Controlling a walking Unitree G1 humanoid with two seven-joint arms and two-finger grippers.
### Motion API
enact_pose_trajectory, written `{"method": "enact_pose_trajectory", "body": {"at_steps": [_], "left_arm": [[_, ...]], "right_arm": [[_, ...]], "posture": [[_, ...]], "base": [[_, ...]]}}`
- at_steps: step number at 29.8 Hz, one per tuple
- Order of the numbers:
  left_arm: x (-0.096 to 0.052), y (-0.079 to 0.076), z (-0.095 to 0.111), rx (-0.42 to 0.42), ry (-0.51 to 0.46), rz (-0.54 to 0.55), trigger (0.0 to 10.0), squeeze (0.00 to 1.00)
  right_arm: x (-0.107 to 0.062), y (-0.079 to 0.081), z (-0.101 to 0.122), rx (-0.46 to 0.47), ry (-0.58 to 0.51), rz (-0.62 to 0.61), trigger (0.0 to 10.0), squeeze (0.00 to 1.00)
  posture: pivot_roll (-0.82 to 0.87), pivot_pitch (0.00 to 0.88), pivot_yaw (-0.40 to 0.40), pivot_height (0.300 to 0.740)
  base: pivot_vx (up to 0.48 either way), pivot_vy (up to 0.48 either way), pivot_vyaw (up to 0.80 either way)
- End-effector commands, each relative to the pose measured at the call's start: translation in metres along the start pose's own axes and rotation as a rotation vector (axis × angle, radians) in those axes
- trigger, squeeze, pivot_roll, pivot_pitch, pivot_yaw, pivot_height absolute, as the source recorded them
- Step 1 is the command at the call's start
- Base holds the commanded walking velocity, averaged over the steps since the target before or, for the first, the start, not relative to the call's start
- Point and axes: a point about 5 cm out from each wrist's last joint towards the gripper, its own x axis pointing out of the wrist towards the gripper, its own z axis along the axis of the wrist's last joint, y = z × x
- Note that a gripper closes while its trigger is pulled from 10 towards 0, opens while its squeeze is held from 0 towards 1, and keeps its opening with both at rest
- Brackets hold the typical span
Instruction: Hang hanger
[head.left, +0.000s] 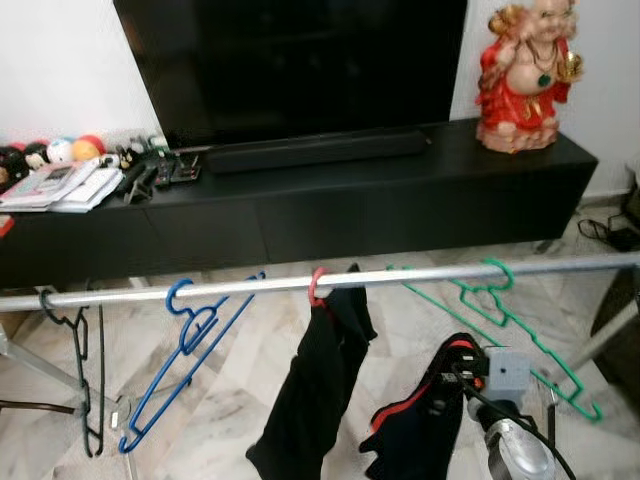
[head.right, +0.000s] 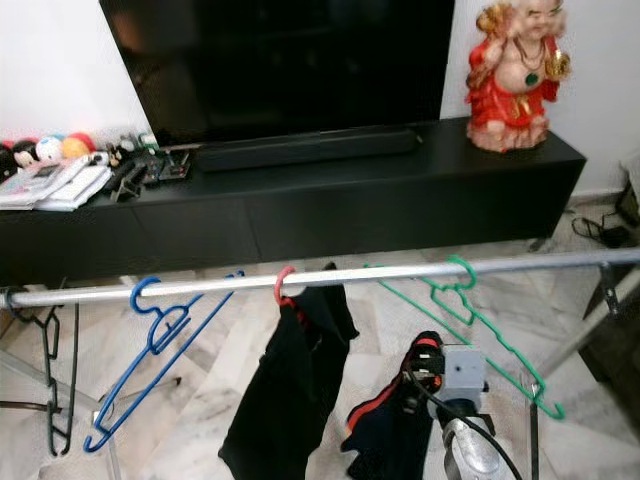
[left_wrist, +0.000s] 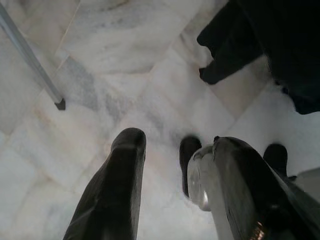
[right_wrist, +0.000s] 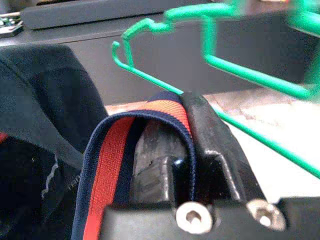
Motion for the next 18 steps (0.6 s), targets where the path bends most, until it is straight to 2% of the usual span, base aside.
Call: {"method": "enact_pose_trajectory", "body": {"at_steps": [1, 6, 8, 9, 15, 18], "left_arm": [[-0.006, 0.011, -0.018, 0.002, 0.051, 0.025, 10.0, 0.0], [-0.01, 0.017, -0.026, 0.009, 0.059, 0.032, 10.0, 0.0], [-0.015, 0.027, -0.03, 0.028, 0.036, 0.028, 10.0, 0.0], [-0.015, 0.027, -0.03, 0.028, 0.036, 0.028, 10.0, 0.0], [-0.022, 0.033, -0.038, 0.117, 0.031, -0.029, 10.0, 0.0], [-0.018, 0.044, -0.024, 0.096, 0.014, 0.027, 10.0, 0.0]], "right_arm": [[0.002, 0.011, 0.0, 0.015, -0.003, 0.038, 10.0, 0.0], [0.001, 0.011, -0.003, 0.017, 0.008, 0.047, 10.0, 0.0], [0.0, 0.012, -0.004, 0.012, 0.013, 0.056, 10.0, 0.0], [0.0, 0.012, -0.004, 0.012, 0.013, 0.056, 10.0, 0.0], [-0.002, 0.012, -0.008, 0.004, 0.032, 0.072, 10.0, 0.0], [-0.003, 0.013, -0.008, 0.002, 0.033, 0.078, 10.0, 0.0]], "posture": [[0.02, 0.033, 0.059, 0.74], [0.02, 0.034, 0.059, 0.74], [0.02, 0.036, 0.059, 0.74], [0.02, 0.036, 0.059, 0.74], [0.04, 0.037, 0.059, 0.74], [0.04, 0.037, 0.06, 0.74]], "base": [[0.0, 0.0, 0.0], [0.0, 0.0, 0.0], [0.0, 0.0, 0.0], [0.0, 0.0, 0.0], [0.0, 0.0, 0.0], [0.0, 0.0, 0.0]]}}
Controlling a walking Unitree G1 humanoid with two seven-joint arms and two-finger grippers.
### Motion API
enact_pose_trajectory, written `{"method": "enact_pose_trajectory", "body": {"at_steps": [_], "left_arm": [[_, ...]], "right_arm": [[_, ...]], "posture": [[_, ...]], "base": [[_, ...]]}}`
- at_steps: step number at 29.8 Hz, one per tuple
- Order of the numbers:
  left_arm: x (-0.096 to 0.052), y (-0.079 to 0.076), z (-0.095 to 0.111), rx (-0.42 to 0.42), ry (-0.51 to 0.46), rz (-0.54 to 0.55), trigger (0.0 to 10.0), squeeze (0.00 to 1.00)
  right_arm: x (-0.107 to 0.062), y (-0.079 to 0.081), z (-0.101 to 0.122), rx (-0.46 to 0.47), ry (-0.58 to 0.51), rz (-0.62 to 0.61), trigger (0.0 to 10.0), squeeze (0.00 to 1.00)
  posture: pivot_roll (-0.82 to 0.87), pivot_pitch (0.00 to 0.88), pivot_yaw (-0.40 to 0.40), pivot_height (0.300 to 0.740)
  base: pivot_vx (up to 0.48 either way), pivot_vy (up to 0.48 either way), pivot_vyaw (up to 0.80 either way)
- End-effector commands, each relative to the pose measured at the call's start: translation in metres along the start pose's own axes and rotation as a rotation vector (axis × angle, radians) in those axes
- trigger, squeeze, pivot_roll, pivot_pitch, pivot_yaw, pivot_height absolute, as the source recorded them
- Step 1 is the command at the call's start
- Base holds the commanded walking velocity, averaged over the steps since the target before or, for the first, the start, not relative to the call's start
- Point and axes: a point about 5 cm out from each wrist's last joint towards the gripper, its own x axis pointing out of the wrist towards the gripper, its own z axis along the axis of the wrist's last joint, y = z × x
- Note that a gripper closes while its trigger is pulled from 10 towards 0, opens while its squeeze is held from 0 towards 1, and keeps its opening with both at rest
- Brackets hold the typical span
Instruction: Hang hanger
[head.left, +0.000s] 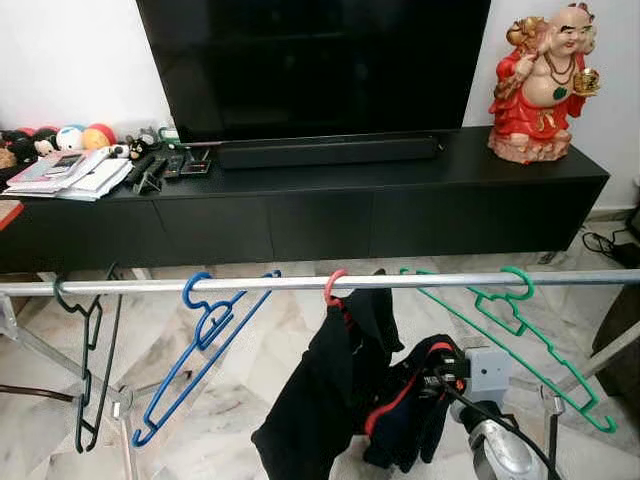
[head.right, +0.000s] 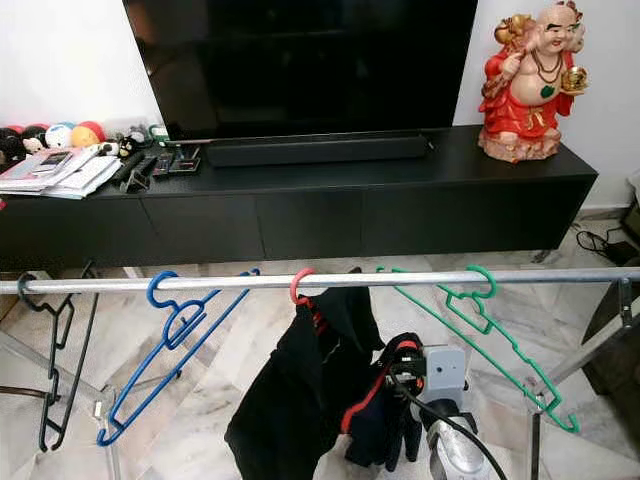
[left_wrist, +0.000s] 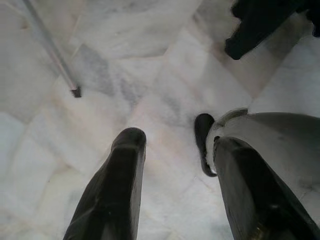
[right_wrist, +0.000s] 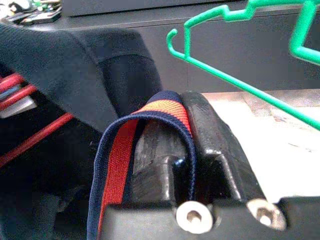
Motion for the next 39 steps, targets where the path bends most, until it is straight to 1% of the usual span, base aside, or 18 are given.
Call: {"method": "enact_pose_trajectory", "body": {"at_steps": [1, 3, 5, 8, 12, 13, 15, 16, 19, 20, 21, 23, 27, 28, 29, 33, 34, 39], "left_arm": [[0.0, 0.012, 0.005, -0.011, -0.005, 0.044, 10.0, 0.0], [-0.003, 0.021, 0.008, -0.035, -0.052, 0.06, 10.0, 0.0], [-0.004, 0.022, 0.008, -0.035, -0.059, 0.059, 10.0, 0.0], [-0.017, 0.025, 0.003, 0.025, -0.19, -0.004, 10.0, 0.0], [-0.033, 0.036, 0.003, 0.015, -0.338, 0.045, 10.0, 0.0], [-0.04, 0.041, 0.008, 0.025, -0.418, 0.072, 10.0, 0.0], [-0.049, 0.041, 0.016, 0.032, -0.508, 0.063, 10.0, 0.0], [-0.059, 0.039, 0.029, 0.054, -0.583, 0.052, 10.0, 0.0], [-0.08, 0.028, 0.056, 0.085, -0.692, 0.04, 10.0, 0.0], [-0.091, 0.02, 0.071, 0.096, -0.734, 0.031, 10.0, 0.0], [-0.108, 0.006, 0.099, 0.114, -0.803, 0.017, 10.0, 0.0], [-0.121, -0.006, 0.128, 0.114, -0.874, 0.01, 10.0, 0.0], [-0.121, -0.018, 0.153, 0.112, -0.926, -0.01, 10.0, 0.0], [-0.119, -0.027, 0.17, 0.126, -0.941, -0.041, 10.0, 0.0], [-0.119, -0.029, 0.175, 0.133, -0.939, -0.049, 10.0, 0.0], [-0.108, -0.039, 0.199, 0.144, -0.904, -0.078, 10.0, 0.0], [-0.097, -0.04, 0.211, 0.145, -0.895, -0.087, 10.0, 0.0], [-0.08, -0.039, 0.228, 0.187, -0.849, -0.088, 10.0, 0.0]], "right_arm": [[0.0, 0.001, -0.001, 0.0, 0.005, 0.009, 10.0, 0.0], [-0.001, 0.002, -0.002, -0.008, 0.012, 0.023, 10.0, 0.0], [-0.001, 0.002, -0.002, -0.009, 0.012, 0.025, 10.0, 0.0], [-0.001, 0.002, -0.004, -0.016, 0.023, 0.039, 10.0, 0.0], [0.0, 0.002, -0.005, -0.015, 0.031, 0.041, 10.0, 0.0], [0.0, 0.003, -0.005, -0.016, 0.036, 0.049, 10.0, 0.0], [0.0, 0.004, -0.006, -0.025, 0.043, 0.063, 10.0, 0.0], [0.0, 0.004, -0.007, -0.027, 0.046, 0.067, 10.0, 0.0], [0.0, 0.004, -0.007, -0.025, 0.048, 0.065, 10.0, 0.0], [0.0, 0.004, -0.007, -0.025, 0.049, 0.064, 10.0, 0.0], [0.0, 0.004, -0.007, -0.025, 0.05, 0.063, 10.0, 0.0], [0.001, 0.004, -0.008, -0.023, 0.051, 0.062, 10.0, 0.0], [0.001, 0.005, -0.008, -0.022, 0.053, 0.06, 10.0, 0.0], [0.0, 0.004, -0.009, -0.023, 0.056, 0.057, 10.0, 0.0], [0.0, 0.004, -0.009, -0.024, 0.057, 0.056, 10.0, 0.0], [0.0, 0.004, -0.01, -0.022, 0.059, 0.051, 10.0, 0.0], [0.001, 0.004, -0.009, -0.025, 0.058, 0.052, 10.0, 0.0], [0.002, 0.002, -0.006, -0.031, 0.049, 0.046, 10.0, 0.0]], "posture": [[0.05, 0.037, 0.06, 0.74], [0.05, 0.037, 0.058, 0.74], [0.05, 0.037, 0.058, 0.74], [0.07, 0.027, 0.055, 0.74], [0.08, 0.018, 0.05, 0.74], [0.09, 0.016, 0.049, 0.74], [0.09, 0.013, 0.049, 0.74], [0.09, 0.01, 0.051, 0.74], [0.1, 0.006, 0.057, 0.74], [0.1, 0.005, 0.059, 0.74], [0.09, 0.006, 0.061, 0.74], [0.1, 0.008, 0.062, 0.74], [0.1, 0.013, 0.06, 0.74], [0.1, 0.015, 0.06, 0.74], [0.1, 0.016, 0.059, 0.74], [0.1, 0.02, 0.052, 0.74], [0.08, 0.023, 0.05, 0.74], [0.07, 0.031, 0.046, 0.74]], "base": [[0.0, 0.0, 0.0], [0.0, 0.0, 0.0], [0.0, 0.0, 0.0], [0.0, 0.0, 0.0], [0.0, 0.0, 0.0], [0.0, 0.0, 0.0], [0.0, 0.0, 0.0], [0.0, 0.0, 0.0], [0.0, 0.0, 0.0], [0.0, 0.0, 0.0], [0.0, 0.0, 0.0], [0.0, 0.0, 0.0], [0.0, 0.0, 0.0], [0.0, 0.0, 0.0], [0.0, 0.0, 0.0], [0.0, 0.0, 0.0], [0.0, 0.0, 0.0], [0.0, 0.0, 0.0]]}}
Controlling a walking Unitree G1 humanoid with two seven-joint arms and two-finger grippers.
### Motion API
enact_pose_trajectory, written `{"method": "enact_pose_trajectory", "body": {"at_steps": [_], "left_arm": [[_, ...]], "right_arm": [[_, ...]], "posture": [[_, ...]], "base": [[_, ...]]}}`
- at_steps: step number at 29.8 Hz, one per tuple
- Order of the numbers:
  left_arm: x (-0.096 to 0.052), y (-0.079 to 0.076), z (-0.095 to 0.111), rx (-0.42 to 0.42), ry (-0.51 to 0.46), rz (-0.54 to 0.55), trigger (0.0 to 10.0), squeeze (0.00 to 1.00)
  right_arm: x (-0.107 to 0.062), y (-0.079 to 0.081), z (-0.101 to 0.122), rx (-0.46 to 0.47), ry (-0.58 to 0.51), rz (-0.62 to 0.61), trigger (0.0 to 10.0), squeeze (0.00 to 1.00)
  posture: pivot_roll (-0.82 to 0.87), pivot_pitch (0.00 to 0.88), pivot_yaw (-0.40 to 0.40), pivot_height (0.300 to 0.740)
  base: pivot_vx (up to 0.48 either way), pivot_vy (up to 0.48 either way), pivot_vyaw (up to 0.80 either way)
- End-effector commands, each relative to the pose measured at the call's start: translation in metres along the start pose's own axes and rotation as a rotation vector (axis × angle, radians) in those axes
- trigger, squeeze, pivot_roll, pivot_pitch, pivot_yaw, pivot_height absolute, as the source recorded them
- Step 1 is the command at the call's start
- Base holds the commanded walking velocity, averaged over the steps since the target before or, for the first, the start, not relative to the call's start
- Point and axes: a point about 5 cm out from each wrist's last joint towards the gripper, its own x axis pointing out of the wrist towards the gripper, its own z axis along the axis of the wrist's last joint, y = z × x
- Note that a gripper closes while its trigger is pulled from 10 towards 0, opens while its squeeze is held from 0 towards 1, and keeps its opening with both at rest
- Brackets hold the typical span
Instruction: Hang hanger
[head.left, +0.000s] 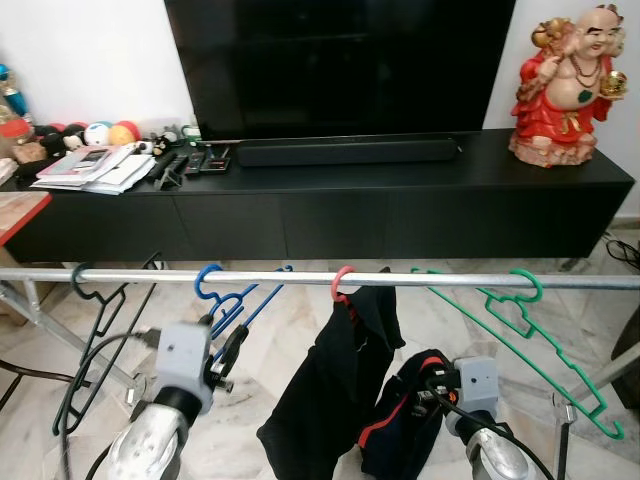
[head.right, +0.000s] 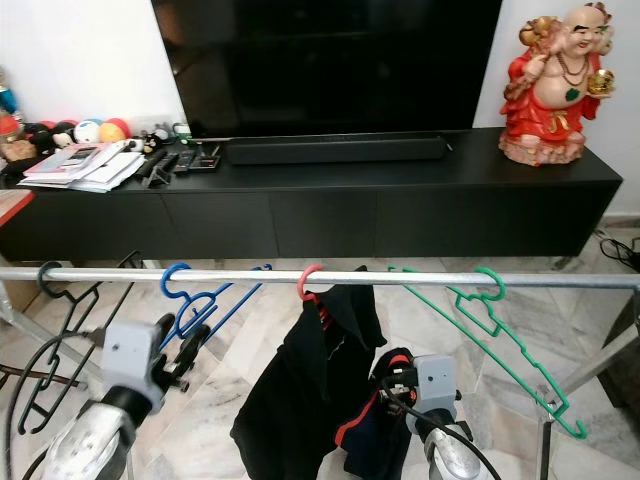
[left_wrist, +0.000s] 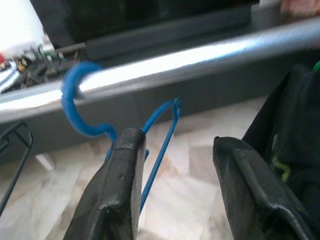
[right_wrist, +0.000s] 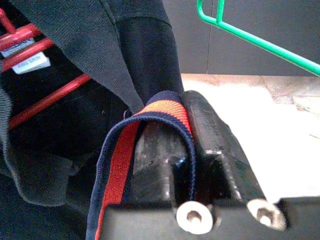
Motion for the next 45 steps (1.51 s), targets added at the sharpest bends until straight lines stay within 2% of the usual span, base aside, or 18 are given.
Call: {"method": "enact_pose_trajectory", "body": {"at_steps": [1, 3, 4, 6, 7, 10, 11, 13, 14, 15, 20, 26, 27, 28, 29, 36, 44, 45], "left_arm": [[0.003, 0.007, -0.009, 0.029, 0.063, 0.012, 10.0, 0.0], [0.007, 0.019, -0.01, 0.006, 0.088, 0.065, 10.0, 0.0], [0.006, 0.027, -0.016, -0.003, 0.136, 0.082, 10.0, 0.33], [0.001, 0.034, -0.024, -0.019, 0.201, 0.085, 10.0, 0.34], [-0.003, 0.038, -0.029, 0.007, 0.246, 0.089, 10.0, 0.33], [-0.005, 0.04, -0.031, -0.003, 0.245, 0.094, 10.0, 0.31], [-0.005, 0.041, -0.033, -0.003, 0.238, 0.1, 10.0, 0.25], [-0.001, 0.042, -0.033, -0.014, 0.222, 0.109, 10.0, 0.27], [0.001, 0.042, -0.032, -0.018, 0.216, 0.115, 10.0, 0.35], [0.005, 0.041, -0.031, -0.031, 0.209, 0.119, 10.0, 1.0], [0.019, 0.035, -0.033, -0.041, 0.216, 0.116, 10.0, 1.0], [0.039, 0.036, -0.039, -0.032, 0.271, 0.138, 10.0, 0.98], [0.042, 0.035, -0.039, -0.027, 0.275, 0.141, 10.0, 0.62], [0.042, 0.035, -0.039, -0.027, 0.275, 0.141, 10.0, 0.62], [0.048, 0.036, -0.039, -0.017, 0.276, 0.153, 10.0, 0.0], [0.066, 0.037, -0.033, -0.037, 0.255, 0.177, 10.0, 0.0], [0.072, 0.038, -0.037, -0.043, 0.283, 0.186, 10.0, 0.0], [0.072, 0.039, -0.039, -0.088, 0.296, 0.199, 6.6, 0.0]], "right_arm": [[0.003, 0.0, 0.007, -0.011, -0.03, 0.001, 10.0, 0.0], [0.003, -0.002, 0.006, -0.015, -0.03, -0.003, 10.0, 0.0], [0.002, -0.003, 0.006, -0.016, -0.029, -0.007, 10.0, 0.0], [0.001, -0.004, 0.005, -0.018, -0.026, -0.008, 10.0, 0.0], [0.001, -0.004, 0.004, -0.016, -0.023, -0.007, 10.0, 0.0], [0.001, -0.003, 0.003, -0.018, -0.017, -0.002, 10.0, 0.0], [0.001, -0.001, 0.003, -0.018, -0.013, 0.003, 10.0, 0.0], [0.003, 0.001, 0.003, -0.021, -0.012, 0.011, 10.0, 0.0], [0.004, 0.002, 0.004, -0.023, -0.013, 0.015, 10.0, 0.0], [0.004, 0.002, 0.005, -0.024, -0.015, 0.017, 10.0, 0.0], [0.007, 0.002, 0.008, -0.028, -0.02, 0.019, 10.0, 0.0], [0.006, 0.0, 0.008, -0.037, -0.02, 0.018, 10.0, 0.0], [0.006, 0.0, 0.008, -0.038, -0.019, 0.019, 10.0, 0.0], [0.006, 0.0, 0.008, -0.038, -0.019, 0.019, 10.0, 0.0], [0.007, 0.0, 0.008, -0.039, -0.02, 0.019, 10.0, 0.0], [0.007, 0.001, 0.009, -0.044, -0.024, 0.023, 10.0, 0.0], [0.006, 0.002, 0.008, -0.046, -0.021, 0.031, 10.0, 0.0], [0.006, 0.002, 0.007, -0.047, -0.02, 0.032, 10.0, 0.0]], "posture": [[0.07, 0.033, 0.048, 0.74], [0.07, 0.033, 0.048, 0.74], [0.07, 0.036, 0.049, 0.74], [0.07, 0.036, 0.047, 0.74], [0.07, 0.038, 0.044, 0.74], [0.08, 0.037, 0.04, 0.74], [0.08, 0.037, 0.036, 0.74], [0.08, 0.035, 0.034, 0.74], [0.07, 0.03, 0.033, 0.74], [0.07, 0.027, 0.033, 0.74], [0.06, 0.016, 0.032, 0.74], [0.05, 0.015, 0.027, 0.74], [0.05, 0.015, 0.026, 0.74], [0.05, 0.015, 0.026, 0.74], [0.05, 0.018, 0.023, 0.74], [0.04, 0.02, 0.023, 0.74], [0.04, 0.028, 0.021, 0.74], [0.04, 0.028, 0.02, 0.74]], "base": [[0.0, 0.0, 0.0], [0.0, 0.0, 0.0], [0.0, 0.0, 0.0], [0.0, 0.0, 0.0], [0.0, 0.0, 0.0], [0.0, 0.0, 0.0], [0.0, 0.0, 0.0], [0.0, 0.0, 0.0], [0.0, 0.0, 0.0], [0.0, 0.0, 0.0], [0.0, 0.0, 0.0], [0.0, 0.0, 0.0], [0.0, 0.0, 0.0], [0.0, 0.0, 0.0], [0.0, 0.0, 0.0], [0.0, 0.0, 0.0], [0.0, 0.0, 0.0], [0.0, 0.0, 0.0]]}}
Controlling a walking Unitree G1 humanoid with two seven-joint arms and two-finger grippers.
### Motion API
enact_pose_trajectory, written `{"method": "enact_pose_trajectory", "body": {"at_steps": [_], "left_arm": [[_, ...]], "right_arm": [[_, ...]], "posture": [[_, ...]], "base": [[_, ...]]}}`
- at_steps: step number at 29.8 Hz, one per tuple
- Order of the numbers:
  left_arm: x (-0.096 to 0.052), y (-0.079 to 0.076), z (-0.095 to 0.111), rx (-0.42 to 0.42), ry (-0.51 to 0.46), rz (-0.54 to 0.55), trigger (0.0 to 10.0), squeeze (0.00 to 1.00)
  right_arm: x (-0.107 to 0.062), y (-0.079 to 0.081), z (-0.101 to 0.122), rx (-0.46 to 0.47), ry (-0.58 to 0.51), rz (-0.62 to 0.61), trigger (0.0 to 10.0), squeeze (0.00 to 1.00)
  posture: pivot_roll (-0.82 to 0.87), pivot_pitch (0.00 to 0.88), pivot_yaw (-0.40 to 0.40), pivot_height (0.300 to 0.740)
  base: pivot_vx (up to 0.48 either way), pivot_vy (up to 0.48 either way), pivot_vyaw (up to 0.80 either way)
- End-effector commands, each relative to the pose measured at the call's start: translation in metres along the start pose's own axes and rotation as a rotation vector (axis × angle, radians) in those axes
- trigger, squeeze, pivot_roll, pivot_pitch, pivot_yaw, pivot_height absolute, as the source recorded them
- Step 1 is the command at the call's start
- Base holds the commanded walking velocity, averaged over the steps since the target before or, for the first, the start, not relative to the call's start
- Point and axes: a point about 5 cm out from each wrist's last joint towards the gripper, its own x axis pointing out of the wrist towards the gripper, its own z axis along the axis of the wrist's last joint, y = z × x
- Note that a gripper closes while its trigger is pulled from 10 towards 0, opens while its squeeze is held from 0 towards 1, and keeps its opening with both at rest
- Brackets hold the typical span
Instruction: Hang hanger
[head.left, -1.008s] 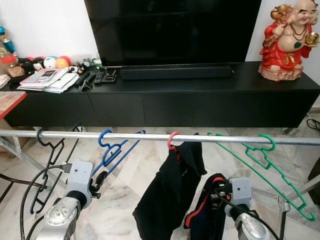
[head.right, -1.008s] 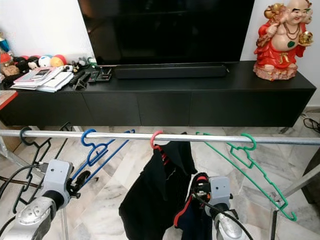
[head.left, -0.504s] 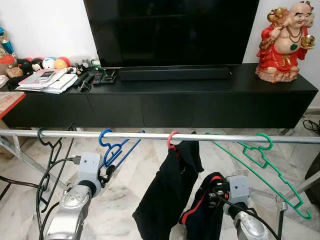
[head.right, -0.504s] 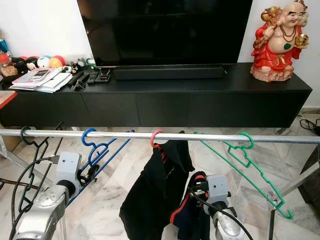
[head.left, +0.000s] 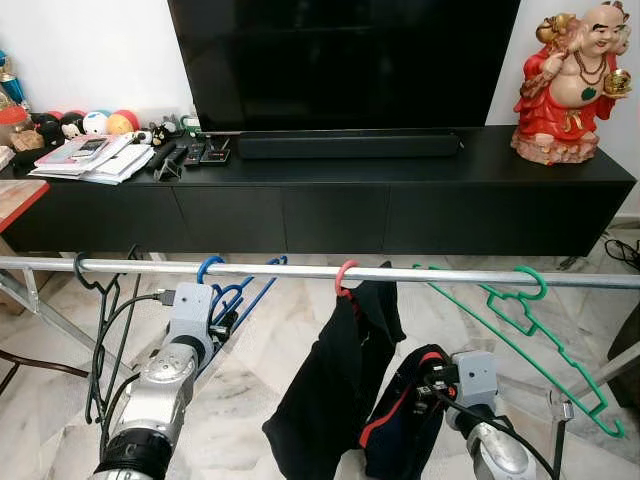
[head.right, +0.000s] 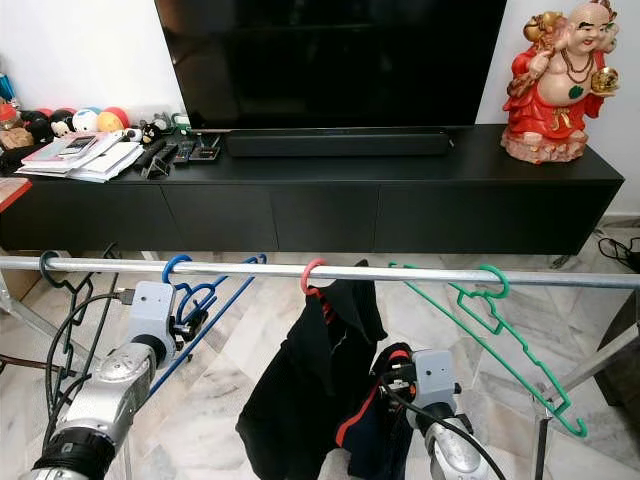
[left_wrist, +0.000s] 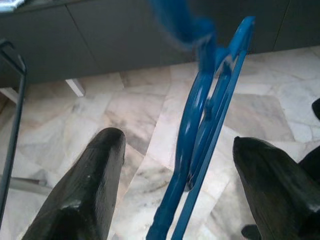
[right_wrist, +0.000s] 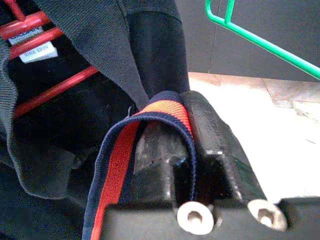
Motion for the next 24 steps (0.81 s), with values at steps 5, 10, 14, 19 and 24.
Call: {"method": "enact_pose_trajectory", "body": {"at_steps": [5, 10, 14, 19, 24], "left_arm": [[0.002, 0.003, 0.001, -0.153, 0.011, 0.016, 0.0, 0.0], [0.001, 0.001, 0.002, -0.192, -0.005, -0.008, 0.0, 0.0], [0.001, 0.001, 0.002, -0.188, 0.0, -0.021, 0.0, 0.0], [0.001, -0.004, 0.004, -0.17, 0.005, -0.072, 0.0, 0.0], [0.001, -0.009, 0.005, -0.158, 0.003, -0.092, 0.0, 0.0]], "right_arm": [[0.001, 0.003, 0.003, -0.013, -0.023, 0.013, 10.0, 0.0], [0.001, 0.003, 0.002, -0.015, -0.018, 0.018, 10.0, 0.0], [0.001, 0.004, 0.002, -0.014, -0.017, 0.02, 10.0, 0.0], [0.001, 0.005, 0.001, -0.013, -0.017, 0.022, 10.0, 0.0], [0.0, 0.006, 0.001, -0.013, -0.014, 0.023, 10.0, 0.0]], "posture": [[0.03, 0.026, 0.023, 0.74], [0.04, 0.017, 0.022, 0.74], [0.04, 0.012, 0.025, 0.74], [0.03, 0.001, 0.029, 0.74], [0.03, 0.001, 0.03, 0.74]], "base": [[0.0, 0.0, 0.0], [0.0, 0.0, 0.0], [0.0, 0.0, 0.0], [0.0, 0.0, 0.0], [0.0, 0.0, 0.0]]}}
